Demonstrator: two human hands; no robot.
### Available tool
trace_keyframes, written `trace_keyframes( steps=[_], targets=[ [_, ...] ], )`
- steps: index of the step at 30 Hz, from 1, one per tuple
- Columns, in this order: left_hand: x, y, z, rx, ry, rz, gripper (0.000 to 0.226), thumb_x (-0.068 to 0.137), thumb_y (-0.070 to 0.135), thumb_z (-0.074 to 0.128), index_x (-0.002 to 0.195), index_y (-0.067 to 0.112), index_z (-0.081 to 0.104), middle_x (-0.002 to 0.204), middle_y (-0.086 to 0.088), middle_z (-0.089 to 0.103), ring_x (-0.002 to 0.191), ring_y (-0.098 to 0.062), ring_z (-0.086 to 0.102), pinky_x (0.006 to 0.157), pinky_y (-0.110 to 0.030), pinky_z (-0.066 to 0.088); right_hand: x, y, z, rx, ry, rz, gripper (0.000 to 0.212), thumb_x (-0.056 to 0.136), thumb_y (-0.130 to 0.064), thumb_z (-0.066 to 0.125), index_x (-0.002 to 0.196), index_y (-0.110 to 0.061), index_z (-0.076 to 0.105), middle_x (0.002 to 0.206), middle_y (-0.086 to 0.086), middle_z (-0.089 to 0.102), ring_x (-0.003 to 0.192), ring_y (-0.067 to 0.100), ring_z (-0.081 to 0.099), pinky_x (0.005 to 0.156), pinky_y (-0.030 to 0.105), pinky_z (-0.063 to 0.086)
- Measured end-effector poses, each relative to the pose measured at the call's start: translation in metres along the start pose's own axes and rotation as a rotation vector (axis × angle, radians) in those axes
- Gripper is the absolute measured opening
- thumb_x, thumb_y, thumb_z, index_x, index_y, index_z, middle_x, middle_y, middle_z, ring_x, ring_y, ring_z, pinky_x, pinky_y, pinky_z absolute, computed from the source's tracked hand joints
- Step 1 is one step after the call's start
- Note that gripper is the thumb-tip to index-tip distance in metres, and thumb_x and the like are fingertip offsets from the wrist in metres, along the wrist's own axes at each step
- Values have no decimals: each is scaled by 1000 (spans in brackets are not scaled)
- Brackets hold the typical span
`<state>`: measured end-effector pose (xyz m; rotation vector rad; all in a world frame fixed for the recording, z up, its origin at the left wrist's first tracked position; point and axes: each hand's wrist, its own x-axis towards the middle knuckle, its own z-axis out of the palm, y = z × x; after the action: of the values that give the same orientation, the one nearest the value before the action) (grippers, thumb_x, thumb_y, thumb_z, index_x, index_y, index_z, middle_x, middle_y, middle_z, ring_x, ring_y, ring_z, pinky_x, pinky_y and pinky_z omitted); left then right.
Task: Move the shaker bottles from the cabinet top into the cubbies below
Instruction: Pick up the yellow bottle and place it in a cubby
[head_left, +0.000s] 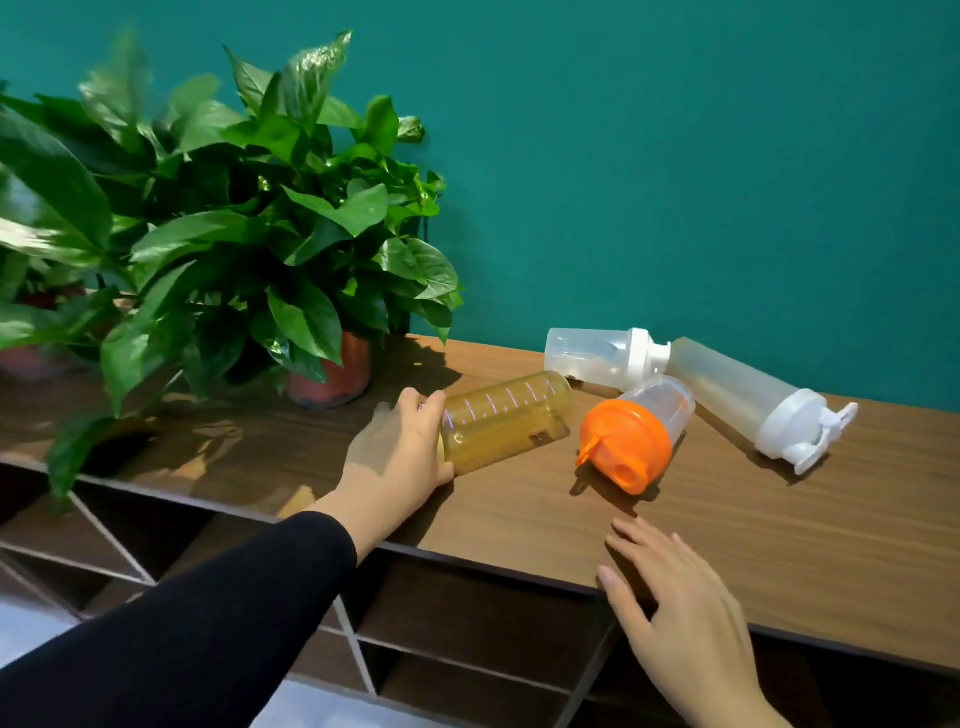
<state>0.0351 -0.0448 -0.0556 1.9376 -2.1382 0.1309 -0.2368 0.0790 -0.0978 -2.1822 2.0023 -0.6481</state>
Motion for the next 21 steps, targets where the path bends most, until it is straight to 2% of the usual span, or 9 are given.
trace_keyframes(
  steps=[3, 6, 9, 11, 14, 16, 18, 20, 21],
  targets=[
    [-38, -25, -22, 153, 69, 91, 87, 69, 50, 76, 145, 26, 40, 128, -6, 56, 102, -29, 60, 74, -40, 59, -6, -22, -7, 221, 25, -49, 58, 86, -66, 41, 128, -33, 62, 125, -28, 53, 126, -4, 47, 107, 27, 41],
    [-69, -39, -50, 277, 74, 229, 92, 63, 48, 81, 145, 24, 44, 130, -8, 59, 97, -30, 61, 68, -41, 60, -6, -67, -15, 257, -2, -227, 60, 87, -62, 50, 141, -35, 47, 139, -33, 38, 137, -13, 27, 111, 18, 26],
    [-97, -42, -83, 290, 68, 414, 90, 62, 35, 82, 143, 23, 45, 132, -10, 58, 99, -33, 59, 68, -45, 59, 0, -109, -23, 93, -53, -399, 84, 87, -60, 58, 156, -29, 22, 162, -18, 16, 151, 2, 6, 123, 34, 9],
    [-113, -38, -104, 328, 97, 561, 82, 66, 26, 76, 142, 23, 46, 135, -11, 57, 101, -34, 59, 68, -45, 58, 0, -127, -28, 37, -95, -398, 93, 83, -62, 61, 157, -30, 14, 162, -15, 21, 149, 5, 16, 123, 38, 15],
    [-133, -35, -121, 306, 181, 759, 62, 77, 23, 60, 138, 21, 47, 129, -12, 62, 102, -35, 62, 69, -44, 57, -14, -137, -31, 124, -129, -338, 91, 72, -61, 66, 150, -36, 25, 137, -18, 46, 125, 6, 45, 104, 33, 44],
    [-146, -46, -117, 163, 195, 819, 64, 84, 36, 65, 142, 21, 42, 136, -10, 57, 121, -32, 57, 91, -46, 53, -30, -136, -27, 190, -194, -296, 86, 67, -58, 67, 142, -43, 30, 126, -23, 46, 117, 1, 47, 97, 29, 46],
    [-170, -63, -97, -159, 145, 677, 79, 82, 56, 69, 146, 23, 37, 148, -6, 45, 138, -25, 44, 111, -42, 41, -50, -135, -13, 291, -277, -187, 82, 64, -53, 70, 136, -48, 30, 122, -27, 43, 116, -3, 44, 99, 25, 43],
    [-207, -74, -67, -625, 147, 359, 83, 75, 62, 72, 145, 32, 39, 146, -1, 49, 135, -21, 50, 109, -34, 43, -69, -130, 14, 310, -319, -74, 80, 59, -52, 65, 132, -51, 31, 121, -28, 42, 118, -3, 44, 100, 24, 42],
    [-225, -72, -51, -843, 156, 169, 79, 70, 62, 76, 139, 44, 42, 135, 6, 57, 123, -20, 59, 100, -29, 49, -77, -128, 30, 308, -325, -26, 82, 56, -54, 63, 133, -51, 33, 122, -27, 42, 120, -1, 45, 100, 24, 42]
  ],
)
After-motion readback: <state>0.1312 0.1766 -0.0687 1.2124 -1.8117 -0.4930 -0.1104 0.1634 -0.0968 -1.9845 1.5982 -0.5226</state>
